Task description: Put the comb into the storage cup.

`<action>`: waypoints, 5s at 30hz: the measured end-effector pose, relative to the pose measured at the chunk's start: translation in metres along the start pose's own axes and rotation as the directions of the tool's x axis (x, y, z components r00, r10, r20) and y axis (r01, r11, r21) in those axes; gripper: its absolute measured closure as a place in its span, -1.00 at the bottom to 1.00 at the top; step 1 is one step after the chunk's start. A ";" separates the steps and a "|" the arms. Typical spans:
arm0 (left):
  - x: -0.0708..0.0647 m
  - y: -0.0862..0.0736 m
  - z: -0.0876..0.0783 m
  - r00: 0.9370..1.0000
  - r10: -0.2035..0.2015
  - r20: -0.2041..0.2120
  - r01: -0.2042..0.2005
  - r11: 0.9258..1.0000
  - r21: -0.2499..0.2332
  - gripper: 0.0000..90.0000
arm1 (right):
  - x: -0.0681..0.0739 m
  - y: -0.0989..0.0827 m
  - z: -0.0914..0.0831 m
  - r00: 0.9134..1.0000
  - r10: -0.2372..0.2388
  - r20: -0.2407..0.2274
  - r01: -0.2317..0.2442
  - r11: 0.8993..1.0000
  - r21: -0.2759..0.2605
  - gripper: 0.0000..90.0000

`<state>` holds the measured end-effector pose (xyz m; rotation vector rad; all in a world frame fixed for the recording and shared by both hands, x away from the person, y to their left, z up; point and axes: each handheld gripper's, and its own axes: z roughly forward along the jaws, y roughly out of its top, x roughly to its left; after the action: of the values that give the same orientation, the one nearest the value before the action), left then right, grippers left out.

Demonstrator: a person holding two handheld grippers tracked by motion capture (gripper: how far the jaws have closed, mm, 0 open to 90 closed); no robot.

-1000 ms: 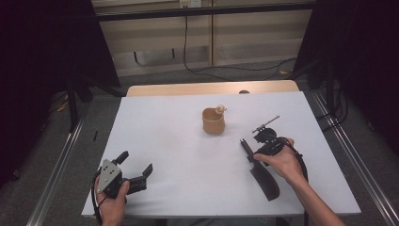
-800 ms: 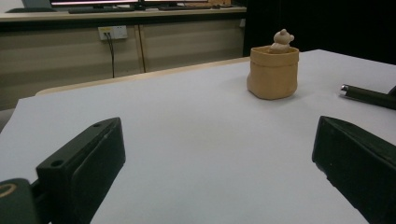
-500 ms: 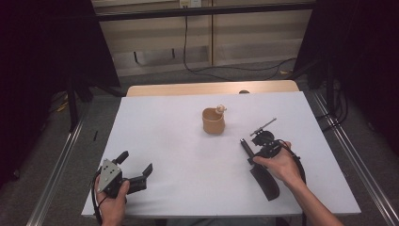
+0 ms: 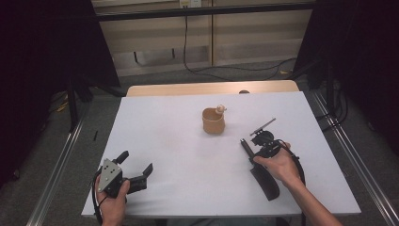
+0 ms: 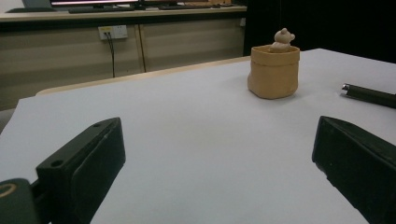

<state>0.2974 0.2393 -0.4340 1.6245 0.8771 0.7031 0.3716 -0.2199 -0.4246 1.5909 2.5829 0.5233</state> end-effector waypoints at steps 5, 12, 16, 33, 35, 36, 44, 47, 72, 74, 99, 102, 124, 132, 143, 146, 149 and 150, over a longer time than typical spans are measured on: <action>0.001 0.000 0.000 1.000 0.002 0.001 -0.002 1.000 0.006 -0.94 | 0.001 0.001 0.000 1.000 -0.005 0.012 0.005 1.000 0.006 0.58; 0.001 0.000 0.001 1.000 0.011 0.001 -0.011 1.000 0.010 -0.94 | 0.001 0.002 0.000 1.000 0.007 0.022 -0.008 1.000 0.010 0.62; 0.001 0.000 0.000 1.000 0.010 -0.001 -0.010 1.000 0.011 -0.94 | 0.002 0.002 0.000 1.000 0.005 0.023 -0.006 1.000 0.009 0.62; 0.001 -0.001 0.002 1.000 0.006 0.007 -0.006 1.000 0.023 -0.94 | -0.007 0.000 -0.011 0.998 0.009 -0.064 -0.012 0.999 -0.041 0.63; 0.001 -0.001 0.002 1.000 0.010 0.007 -0.010 1.000 0.024 -0.94 | -0.007 0.000 -0.015 0.998 0.011 -0.066 -0.015 0.999 -0.053 0.63; 0.001 -0.001 0.002 1.000 0.011 0.008 -0.011 1.000 0.024 -0.94 | -0.007 0.000 -0.017 0.998 0.004 -0.065 -0.008 0.998 -0.061 0.63; 0.001 -0.001 0.002 1.000 0.012 0.003 -0.012 1.000 0.027 -0.95 | -0.010 0.001 -0.030 0.997 -0.012 -0.080 0.001 0.991 -0.133 0.63; 0.002 -0.001 0.001 1.000 0.008 -0.001 -0.008 1.000 0.029 -0.95 | -0.012 0.000 -0.030 0.996 -0.007 -0.090 -0.008 0.987 -0.162 0.63; 0.003 -0.001 0.000 1.000 0.006 0.026 -0.007 0.999 0.050 -0.95 | -0.014 -0.010 -0.051 0.986 -0.119 -0.112 0.074 0.937 -0.343 0.63; 0.004 -0.001 0.000 1.000 0.007 0.027 -0.009 0.999 0.051 -0.95 | -0.013 -0.010 -0.053 0.983 -0.141 -0.115 0.090 0.927 -0.365 0.63; -0.008 0.005 0.011 0.985 -0.003 0.172 -0.014 0.995 0.101 -0.91 | 0.037 -0.005 -0.058 0.884 -0.424 -0.196 0.340 0.871 -0.354 0.63; -0.008 0.007 0.011 0.982 0.000 0.191 -0.017 0.996 0.090 -0.90 | 0.040 -0.004 -0.058 0.878 -0.436 -0.198 0.352 0.867 -0.352 0.63; -0.024 0.027 0.017 0.872 0.079 0.484 -0.144 0.985 0.098 -0.88 | 0.066 0.011 -0.046 0.822 -0.516 -0.241 0.445 0.846 -0.294 0.63; -0.037 0.030 0.030 0.822 0.108 0.559 -0.219 0.966 0.135 -0.88 | 0.072 0.014 -0.042 0.802 -0.537 -0.263 0.470 0.838 -0.279 0.63; -0.068 0.043 0.054 0.744 0.132 0.655 -0.330 0.925 0.188 -0.91 | 0.072 0.016 -0.030 0.793 -0.536 -0.291 0.483 0.843 -0.238 0.63; -0.072 0.048 0.058 0.722 0.152 0.675 -0.373 0.908 0.194 -0.90 | 0.073 0.016 -0.029 0.794 -0.538 -0.284 0.492 0.842 -0.222 0.63; -0.077 0.051 0.063 0.710 0.149 0.688 -0.383 0.902 0.200 -0.91 | 0.075 0.015 -0.028 0.789 -0.540 -0.292 0.494 0.841 -0.222 0.63; -0.078 0.052 0.065 0.705 0.159 0.691 -0.394 0.898 0.196 -0.90 | 0.076 0.016 -0.028 0.788 -0.542 -0.290 0.497 0.840 -0.219 0.63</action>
<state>0.3169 0.1329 -0.3969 2.1470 0.2148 0.1219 0.3437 -0.1541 -0.3839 0.7220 2.9807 0.9511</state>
